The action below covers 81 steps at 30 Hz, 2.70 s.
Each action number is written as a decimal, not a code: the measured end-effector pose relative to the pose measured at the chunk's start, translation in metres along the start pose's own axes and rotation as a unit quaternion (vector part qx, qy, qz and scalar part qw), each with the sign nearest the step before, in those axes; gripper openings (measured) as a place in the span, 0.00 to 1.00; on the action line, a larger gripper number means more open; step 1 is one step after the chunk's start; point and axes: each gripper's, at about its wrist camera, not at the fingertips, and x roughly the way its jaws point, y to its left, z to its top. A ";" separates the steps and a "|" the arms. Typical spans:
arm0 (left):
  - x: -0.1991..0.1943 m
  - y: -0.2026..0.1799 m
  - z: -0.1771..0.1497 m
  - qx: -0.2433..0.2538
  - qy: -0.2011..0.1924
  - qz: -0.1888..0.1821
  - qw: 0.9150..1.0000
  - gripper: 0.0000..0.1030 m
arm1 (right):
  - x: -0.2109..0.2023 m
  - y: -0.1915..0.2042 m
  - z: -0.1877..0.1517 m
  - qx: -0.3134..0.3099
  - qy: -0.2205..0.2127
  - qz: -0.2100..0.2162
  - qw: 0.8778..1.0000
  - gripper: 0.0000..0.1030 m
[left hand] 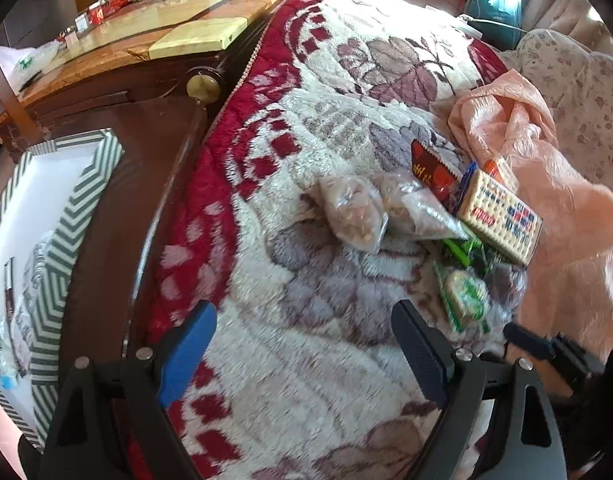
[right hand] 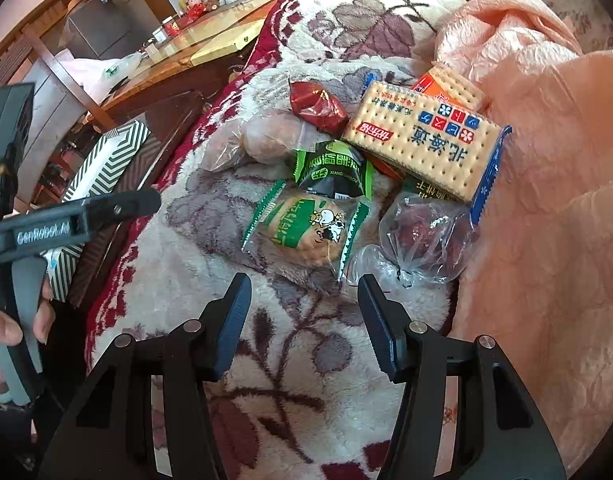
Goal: Organize snacks
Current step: 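Move both grippers back toward the snack pile on the bed, then grasp the clear bag of nuts with the left gripper while the right gripper grasps a green bread packet, then lift the nut bag and green bread packet and carry both over the tray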
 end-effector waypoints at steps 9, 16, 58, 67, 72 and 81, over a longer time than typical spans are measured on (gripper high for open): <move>0.021 -0.021 0.032 -0.009 0.013 -0.017 1.000 0.91 | 0.002 -0.005 0.000 -0.005 -0.001 0.005 1.000 0.54; 0.050 -0.036 0.054 -0.022 0.032 -0.025 0.999 0.91 | 0.003 -0.012 -0.001 0.006 0.000 0.020 1.000 0.54; 0.067 -0.025 0.031 0.016 0.031 -0.031 0.999 0.58 | 0.047 0.003 0.035 -0.046 0.007 -0.012 0.999 0.58; 0.051 -0.013 0.016 0.002 0.026 -0.042 0.999 0.55 | 0.022 0.016 0.019 -0.071 0.003 0.003 0.997 0.50; 0.038 -0.004 0.006 -0.003 0.016 -0.042 0.999 0.53 | 0.013 0.026 0.011 -0.083 -0.001 0.005 0.997 0.50; 0.015 0.022 -0.015 -0.023 0.004 -0.039 0.999 0.47 | -0.002 0.046 0.008 -0.099 -0.009 0.007 0.995 0.50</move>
